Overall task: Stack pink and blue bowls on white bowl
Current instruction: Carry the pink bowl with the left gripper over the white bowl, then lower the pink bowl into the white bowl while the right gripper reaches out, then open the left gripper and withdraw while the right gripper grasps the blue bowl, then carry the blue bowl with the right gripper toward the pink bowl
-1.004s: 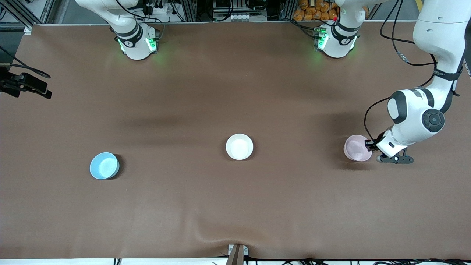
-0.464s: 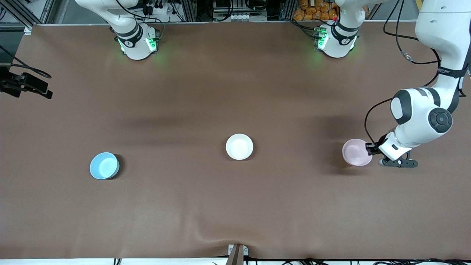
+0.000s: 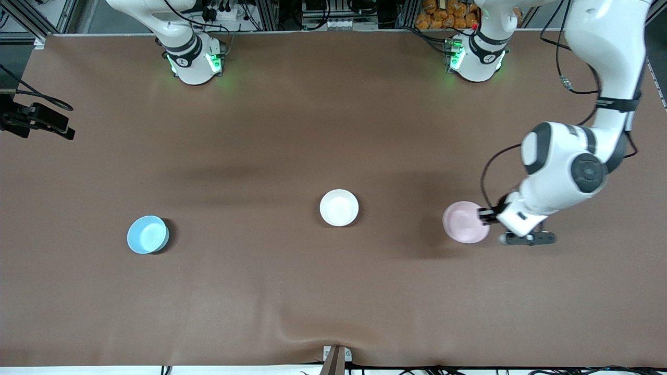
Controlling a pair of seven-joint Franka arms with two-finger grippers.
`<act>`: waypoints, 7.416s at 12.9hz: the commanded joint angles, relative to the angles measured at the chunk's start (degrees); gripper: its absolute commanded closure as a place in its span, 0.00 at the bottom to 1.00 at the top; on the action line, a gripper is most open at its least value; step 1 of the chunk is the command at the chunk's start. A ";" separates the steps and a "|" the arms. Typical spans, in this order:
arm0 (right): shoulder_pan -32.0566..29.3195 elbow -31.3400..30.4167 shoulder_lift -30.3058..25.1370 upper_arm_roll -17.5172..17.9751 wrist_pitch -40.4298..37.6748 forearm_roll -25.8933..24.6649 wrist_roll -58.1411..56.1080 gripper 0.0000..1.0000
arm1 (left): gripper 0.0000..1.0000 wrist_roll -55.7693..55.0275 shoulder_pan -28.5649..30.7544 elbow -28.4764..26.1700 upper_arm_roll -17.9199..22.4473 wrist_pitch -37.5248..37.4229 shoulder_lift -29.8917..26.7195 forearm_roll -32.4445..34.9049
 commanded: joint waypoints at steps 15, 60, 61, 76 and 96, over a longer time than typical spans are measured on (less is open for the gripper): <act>0.70 -0.10 4.06 0.02 0.14 -0.60 0.67 0.00 | 1.00 -27.71 -25.94 18.06 0.65 -3.58 15.13 -0.66; 0.80 -0.53 21.27 -0.06 15.76 0.27 -6.69 0.00 | 0.00 -27.44 -21.30 18.24 1.09 -9.00 6.81 0.31; -0.26 -0.62 23.55 -0.06 17.70 0.27 -6.88 0.00 | 0.00 -27.27 -19.90 18.24 1.09 -11.20 4.79 0.66; -7.39 -2.03 41.32 0.02 37.92 4.31 -11.45 0.00 | 0.00 -9.62 -2.83 18.50 0.73 -33.97 -15.26 4.71; -7.30 -1.59 38.96 0.29 34.16 5.90 -11.37 1.00 | 0.00 13.25 -3.18 22.11 10.23 -49.81 -23.71 3.83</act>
